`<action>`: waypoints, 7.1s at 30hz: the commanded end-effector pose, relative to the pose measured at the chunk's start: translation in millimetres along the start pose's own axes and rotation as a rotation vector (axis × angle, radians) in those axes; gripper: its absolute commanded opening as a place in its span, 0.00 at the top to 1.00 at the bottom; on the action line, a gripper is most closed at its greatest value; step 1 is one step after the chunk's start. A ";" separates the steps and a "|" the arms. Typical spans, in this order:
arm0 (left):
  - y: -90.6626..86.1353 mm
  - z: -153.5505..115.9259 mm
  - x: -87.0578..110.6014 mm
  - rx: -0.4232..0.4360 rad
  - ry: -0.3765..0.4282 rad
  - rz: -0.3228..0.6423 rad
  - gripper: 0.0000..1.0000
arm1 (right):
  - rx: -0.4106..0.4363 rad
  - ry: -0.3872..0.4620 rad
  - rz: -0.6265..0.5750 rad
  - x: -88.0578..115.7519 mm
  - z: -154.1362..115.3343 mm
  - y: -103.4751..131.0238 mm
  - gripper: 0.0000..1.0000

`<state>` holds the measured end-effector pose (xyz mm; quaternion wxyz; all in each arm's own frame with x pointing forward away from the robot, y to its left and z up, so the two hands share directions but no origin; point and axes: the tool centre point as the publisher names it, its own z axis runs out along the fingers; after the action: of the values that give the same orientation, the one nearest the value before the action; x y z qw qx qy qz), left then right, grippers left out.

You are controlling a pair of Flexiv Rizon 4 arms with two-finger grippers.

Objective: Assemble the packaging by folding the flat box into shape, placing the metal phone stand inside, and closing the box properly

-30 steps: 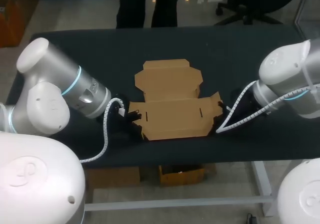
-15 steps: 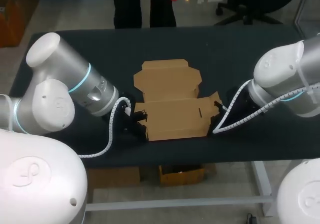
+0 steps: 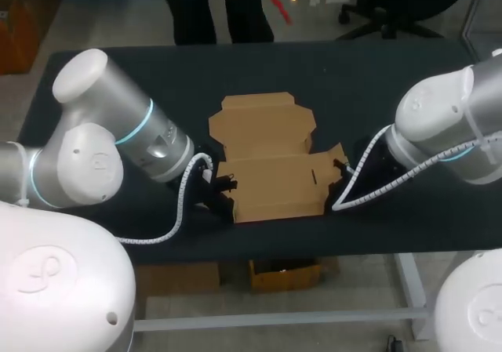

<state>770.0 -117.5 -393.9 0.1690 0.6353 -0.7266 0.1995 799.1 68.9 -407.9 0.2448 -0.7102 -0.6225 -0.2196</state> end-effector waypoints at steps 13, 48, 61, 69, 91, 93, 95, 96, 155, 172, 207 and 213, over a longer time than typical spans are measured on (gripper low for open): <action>-0.8 9.3 10.1 -0.003 0.002 0.011 1.00 | 0.015 -0.027 -0.012 8.0 10.2 -0.5 1.00; -4.4 29.4 17.9 0.091 -0.063 0.016 1.00 | 0.024 -0.079 -0.007 7.6 22.2 -2.9 1.00; -8.8 38.4 14.4 0.089 -0.082 0.007 1.00 | 0.026 -0.110 -0.019 5.8 31.4 -4.7 1.00; -10.9 42.8 8.6 0.083 -0.092 -0.013 1.00 | 0.023 -0.109 -0.025 -3.5 37.2 -11.2 1.00; -9.6 -26.0 -0.3 0.100 -0.130 -0.017 1.00 | -0.105 0.026 -0.005 -7.5 -35.5 -15.1 1.00; -10.4 -32.2 -3.1 0.105 -0.136 -0.017 1.00 | -0.111 0.031 0.004 -10.6 -40.7 -14.1 1.00; -11.5 -38.1 -6.3 0.108 -0.138 -0.020 1.00 | -0.109 0.045 0.006 -12.9 -44.7 -12.7 1.00; -12.0 -40.7 -7.7 0.108 -0.138 -0.021 1.00 | -0.110 0.045 0.009 -13.8 -46.4 -11.8 1.00; -18.8 -144.0 -51.5 0.121 -0.100 -0.103 0.00 | -0.083 0.285 0.044 -56.6 -142.0 18.5 0.00; -18.8 -144.0 -51.5 0.121 -0.100 -0.103 0.00 | -0.083 0.285 0.044 -56.6 -142.0 18.5 0.00; -18.4 -143.0 -53.0 0.125 -0.101 -0.096 0.00 | -0.071 0.241 0.034 -52.7 -148.7 30.7 0.00; -21.2 -141.9 -52.3 0.124 -0.108 -0.093 0.00 | -0.069 0.229 0.023 -52.1 -151.6 33.9 0.00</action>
<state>794.9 -1.3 -295.5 0.1007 0.6866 -0.6901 0.2056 824.7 -68.1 -326.5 0.2912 -0.6963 -0.5732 -0.3191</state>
